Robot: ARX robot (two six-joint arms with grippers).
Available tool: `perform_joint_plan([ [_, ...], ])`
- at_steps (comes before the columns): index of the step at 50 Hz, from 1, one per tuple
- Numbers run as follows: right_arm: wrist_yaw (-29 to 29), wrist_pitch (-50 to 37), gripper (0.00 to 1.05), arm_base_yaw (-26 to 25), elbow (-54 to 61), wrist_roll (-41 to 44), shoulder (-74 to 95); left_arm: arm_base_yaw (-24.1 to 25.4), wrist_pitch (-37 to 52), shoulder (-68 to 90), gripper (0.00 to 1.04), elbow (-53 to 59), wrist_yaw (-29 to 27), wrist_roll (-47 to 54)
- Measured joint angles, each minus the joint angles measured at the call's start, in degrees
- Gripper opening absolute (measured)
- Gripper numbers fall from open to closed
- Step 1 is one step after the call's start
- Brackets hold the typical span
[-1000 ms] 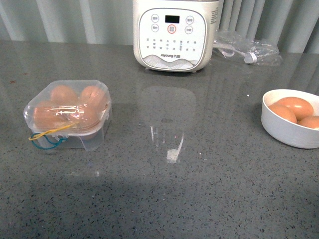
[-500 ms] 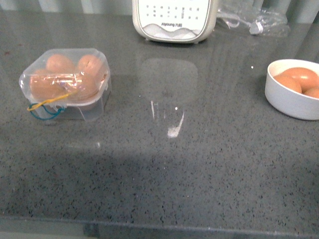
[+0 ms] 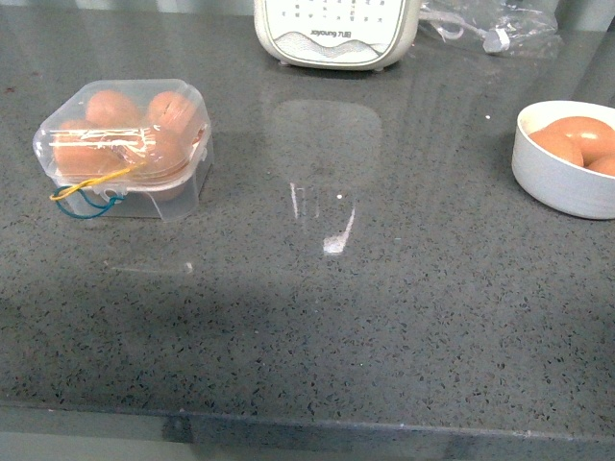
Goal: Put egg into box
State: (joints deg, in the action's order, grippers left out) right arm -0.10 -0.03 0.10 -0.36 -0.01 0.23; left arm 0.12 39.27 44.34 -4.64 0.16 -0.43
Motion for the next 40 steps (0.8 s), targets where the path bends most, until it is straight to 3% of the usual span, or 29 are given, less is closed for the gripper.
perform_joint_plan([
  [11, 0.0, 0.0, 0.97, 0.0, 0.0, 0.0, 0.0, 0.0, -1.5, -5.6, 0.04, 3.0, -0.2, 0.0],
  [40, 0.0, 0.0, 0.97, 0.0, 0.0, 0.0, 0.0, 0.0, -19.0, -24.3, 0.04, 3.1, -0.2, 0.0],
])
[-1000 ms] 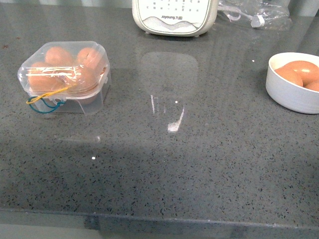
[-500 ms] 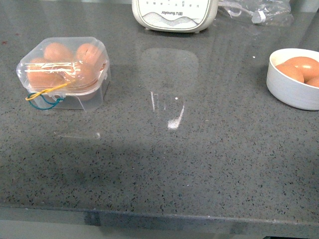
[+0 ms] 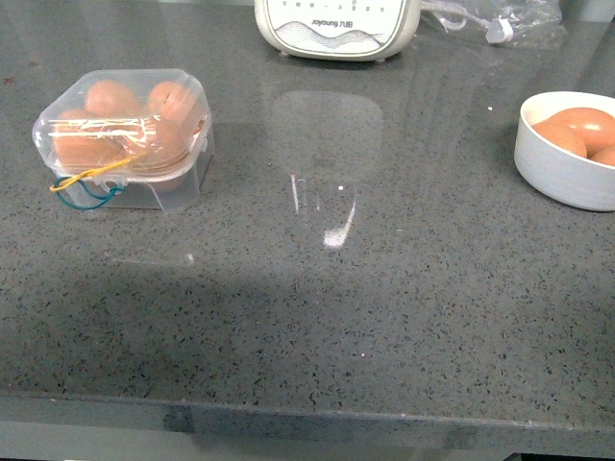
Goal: Put egg into box
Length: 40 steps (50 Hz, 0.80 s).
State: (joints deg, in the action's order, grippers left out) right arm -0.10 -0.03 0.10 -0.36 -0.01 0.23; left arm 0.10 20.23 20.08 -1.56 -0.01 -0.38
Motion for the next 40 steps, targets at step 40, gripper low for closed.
perform_joint_plan([
  [40, 0.0, 0.0, 0.97, 0.0, 0.0, 0.0, 0.0, 0.0, -20.1, -19.8, 0.04, 0.0, 0.0, 0.1],
])
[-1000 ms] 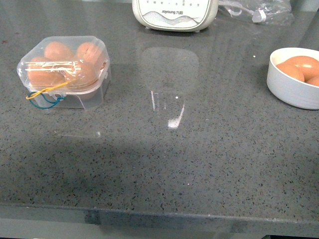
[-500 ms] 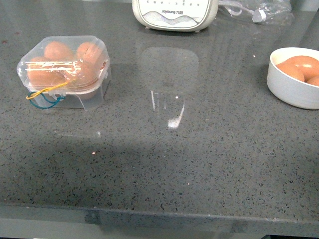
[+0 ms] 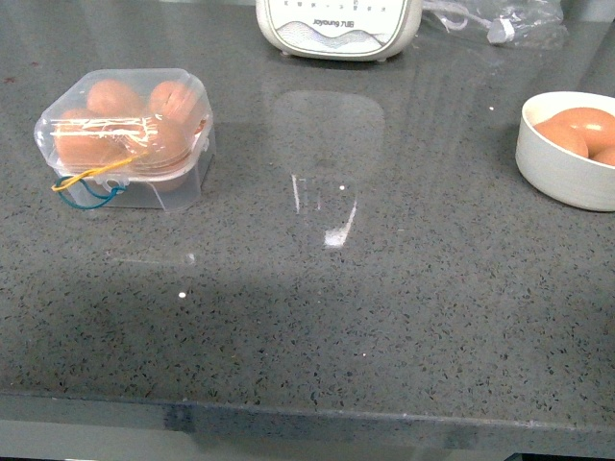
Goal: Put egg into box
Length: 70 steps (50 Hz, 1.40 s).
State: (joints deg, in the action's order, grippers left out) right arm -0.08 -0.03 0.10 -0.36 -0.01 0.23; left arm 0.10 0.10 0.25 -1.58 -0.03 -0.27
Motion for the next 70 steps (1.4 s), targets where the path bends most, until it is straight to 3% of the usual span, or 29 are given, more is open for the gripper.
perform_joint_plan([
  [9, 0.0, 0.0, 0.97, 0.0, 0.0, 0.0, 0.0, 0.0, 0.0, 0.0, 0.04, 0.0, 0.0, 0.0],
  [12, 0.0, 0.0, 0.97, 0.0, 0.0, 0.0, 0.0, 0.0, 0.0, 0.0, 0.17, 0.0, 0.0, 0.0],
  [22, 0.0, 0.0, 0.97, 0.0, 0.0, 0.0, 0.0, 0.0, 0.0, 0.0, 0.43, 0.0, 0.0, 0.0],
  [31, 0.0, 0.0, 0.97, 0.0, 0.0, 0.0, 0.0, 0.0, 0.0, 0.0, 0.79, 0.0, 0.0, 0.0],
  [38, 0.0, 0.0, 0.97, 0.0, 0.0, 0.0, 0.0, 0.0, 0.0, 0.0, 0.98, 0.0, 0.0, 0.0],
  [70, 0.0, 0.0, 0.97, 0.0, 0.0, 0.0, 0.0, 0.0, 0.0, 0.0, 0.98, 0.0, 0.0, 0.0],
])
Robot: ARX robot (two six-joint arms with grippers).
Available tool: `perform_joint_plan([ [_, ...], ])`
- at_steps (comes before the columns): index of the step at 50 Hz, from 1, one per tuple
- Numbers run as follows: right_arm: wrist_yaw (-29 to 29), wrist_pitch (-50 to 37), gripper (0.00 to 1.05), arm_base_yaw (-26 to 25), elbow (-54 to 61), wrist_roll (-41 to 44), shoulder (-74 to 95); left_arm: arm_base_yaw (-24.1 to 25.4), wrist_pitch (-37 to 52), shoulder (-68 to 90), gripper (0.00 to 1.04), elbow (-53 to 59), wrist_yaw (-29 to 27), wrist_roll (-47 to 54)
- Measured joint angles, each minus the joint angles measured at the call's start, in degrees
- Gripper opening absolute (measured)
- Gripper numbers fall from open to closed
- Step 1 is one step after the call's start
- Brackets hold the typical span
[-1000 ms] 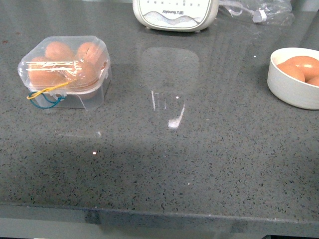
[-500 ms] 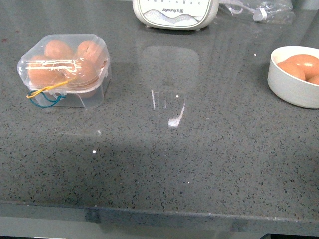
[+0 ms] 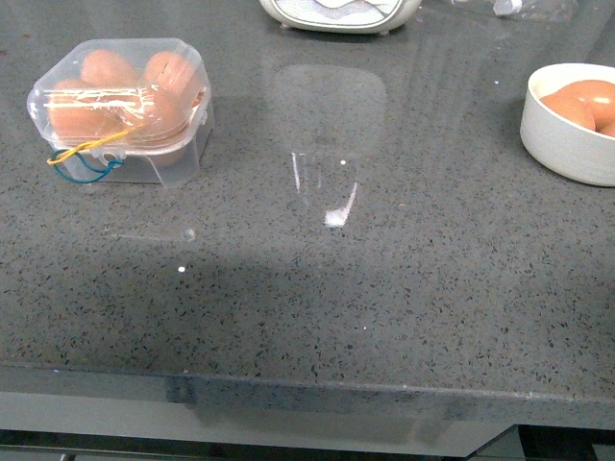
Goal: Put egg into box
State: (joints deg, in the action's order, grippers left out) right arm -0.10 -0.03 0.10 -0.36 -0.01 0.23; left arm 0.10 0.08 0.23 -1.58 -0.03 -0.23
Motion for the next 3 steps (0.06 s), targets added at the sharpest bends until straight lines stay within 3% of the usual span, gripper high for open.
perform_joint_plan([
  [3, 0.0, 0.0, 0.97, 0.0, 0.0, 0.0, 0.0, 0.0, 0.0, 0.0, 0.98, 0.0, 0.0, 0.0],
])
